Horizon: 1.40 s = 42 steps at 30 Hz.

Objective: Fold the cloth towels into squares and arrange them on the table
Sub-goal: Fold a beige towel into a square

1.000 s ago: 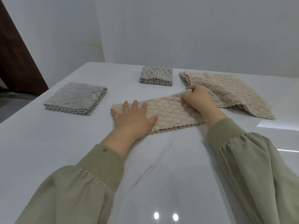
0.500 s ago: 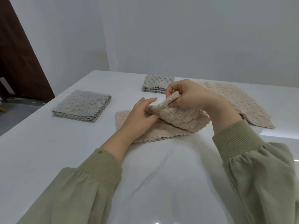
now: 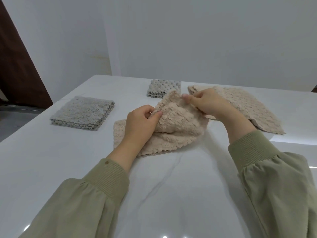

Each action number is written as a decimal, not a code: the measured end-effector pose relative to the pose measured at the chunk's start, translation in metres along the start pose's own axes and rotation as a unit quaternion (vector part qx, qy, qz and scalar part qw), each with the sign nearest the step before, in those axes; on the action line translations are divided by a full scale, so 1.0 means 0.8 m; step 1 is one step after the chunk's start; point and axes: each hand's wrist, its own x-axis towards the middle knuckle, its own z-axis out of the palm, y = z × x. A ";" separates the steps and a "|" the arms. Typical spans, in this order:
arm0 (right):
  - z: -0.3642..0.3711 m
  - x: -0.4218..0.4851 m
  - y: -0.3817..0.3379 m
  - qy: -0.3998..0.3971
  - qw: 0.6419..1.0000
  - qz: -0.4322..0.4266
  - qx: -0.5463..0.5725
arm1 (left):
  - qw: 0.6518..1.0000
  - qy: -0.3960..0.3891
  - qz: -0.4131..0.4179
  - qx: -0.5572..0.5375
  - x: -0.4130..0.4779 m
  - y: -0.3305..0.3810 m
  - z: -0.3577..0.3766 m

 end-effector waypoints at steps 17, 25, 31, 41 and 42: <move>0.015 -0.006 0.027 -0.386 0.877 0.038 0.285 | 0.992 0.108 -0.060 0.040 0.009 -0.009 -0.004; 0.035 0.006 0.025 -0.229 0.816 0.143 0.512 | 0.973 -0.038 -0.193 -0.120 0.019 0.003 -0.010; 0.029 0.002 0.028 -0.236 0.843 0.156 0.459 | 0.882 -0.170 -0.301 -0.321 0.016 0.020 -0.030; 0.073 0.019 0.023 0.140 0.962 -0.075 0.222 | 0.985 0.094 -0.107 0.093 0.028 -0.026 -0.013; 0.076 0.022 0.023 0.150 0.962 -0.077 0.216 | 0.986 0.095 -0.109 0.083 0.031 -0.028 -0.011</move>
